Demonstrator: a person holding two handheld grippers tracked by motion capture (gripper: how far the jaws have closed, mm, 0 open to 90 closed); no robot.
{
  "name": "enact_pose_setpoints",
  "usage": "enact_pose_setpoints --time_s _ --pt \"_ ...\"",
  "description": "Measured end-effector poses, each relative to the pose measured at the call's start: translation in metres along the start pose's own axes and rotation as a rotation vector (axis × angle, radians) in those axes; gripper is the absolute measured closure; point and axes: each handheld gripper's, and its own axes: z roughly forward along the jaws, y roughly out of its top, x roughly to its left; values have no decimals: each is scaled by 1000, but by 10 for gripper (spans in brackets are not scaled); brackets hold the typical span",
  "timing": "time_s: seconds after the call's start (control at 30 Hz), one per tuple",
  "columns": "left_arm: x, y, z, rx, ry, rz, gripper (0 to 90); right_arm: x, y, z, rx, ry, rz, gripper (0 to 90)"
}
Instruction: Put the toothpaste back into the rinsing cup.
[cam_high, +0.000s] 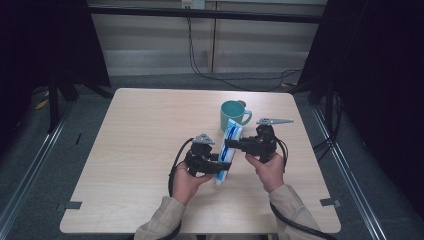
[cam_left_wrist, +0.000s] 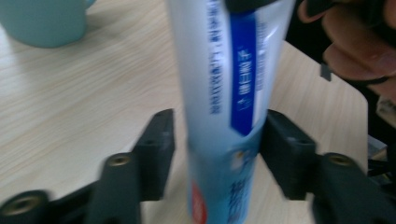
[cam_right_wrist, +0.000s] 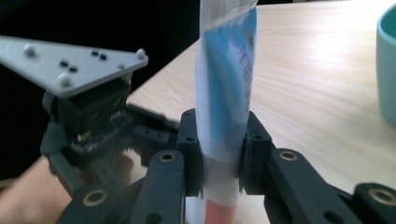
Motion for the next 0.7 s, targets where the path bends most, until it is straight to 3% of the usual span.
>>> enact_pose_setpoints --time_s 0.13,0.4,0.7 --pt "8 -7 -11 19 42 0 287 4 6 -6 -14 -38 -69 747" --pt "20 -27 -35 56 142 28 215 9 21 -15 -26 -103 -148 747" --pt "34 -53 -47 105 179 15 173 11 31 -16 -20 -162 -192 746"
